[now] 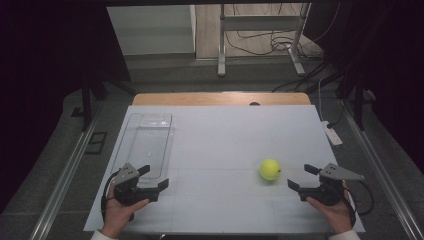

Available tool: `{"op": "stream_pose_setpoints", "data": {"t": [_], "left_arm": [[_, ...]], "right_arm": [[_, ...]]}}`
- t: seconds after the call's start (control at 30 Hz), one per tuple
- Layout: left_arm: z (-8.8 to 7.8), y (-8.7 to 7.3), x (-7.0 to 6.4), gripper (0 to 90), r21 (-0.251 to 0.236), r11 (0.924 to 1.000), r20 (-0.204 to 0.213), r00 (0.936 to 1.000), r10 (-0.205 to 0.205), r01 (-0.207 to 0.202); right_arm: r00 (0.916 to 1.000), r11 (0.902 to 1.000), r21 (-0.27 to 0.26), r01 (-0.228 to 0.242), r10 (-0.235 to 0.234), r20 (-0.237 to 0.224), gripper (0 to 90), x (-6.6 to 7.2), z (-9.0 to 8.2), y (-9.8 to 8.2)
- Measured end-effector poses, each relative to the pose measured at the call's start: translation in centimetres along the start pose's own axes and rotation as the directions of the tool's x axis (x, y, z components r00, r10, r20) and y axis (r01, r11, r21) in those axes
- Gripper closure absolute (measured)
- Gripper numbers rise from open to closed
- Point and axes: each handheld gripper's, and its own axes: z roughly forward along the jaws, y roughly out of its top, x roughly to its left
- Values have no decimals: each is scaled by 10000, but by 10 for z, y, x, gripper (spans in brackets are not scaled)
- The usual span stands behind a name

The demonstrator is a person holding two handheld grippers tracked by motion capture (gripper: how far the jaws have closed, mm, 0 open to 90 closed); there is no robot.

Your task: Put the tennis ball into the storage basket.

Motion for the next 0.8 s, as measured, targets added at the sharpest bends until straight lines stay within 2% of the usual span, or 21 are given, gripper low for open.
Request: {"op": "stream_pose_setpoints", "data": {"t": [0.37, 0.57, 0.8], "left_arm": [[-2, -1, 3, 106, -44, 9999, -94, 9998, -161, 161], [-4, -1, 1, 106, -100, 9999, -139, 9999, -73, 72], [0, 1, 0, 108, 27, 10000, -85, 10000, -25, 26]], "right_arm": [[9998, 9998, 90, 167, -167, -85, 114, 2, 4, 2], [9990, 9991, 111, 408, -406, -176, 117, 7, 7, 5], [9992, 9994, 46, 354, -353, -173, 119, 7, 5, 5]]}}
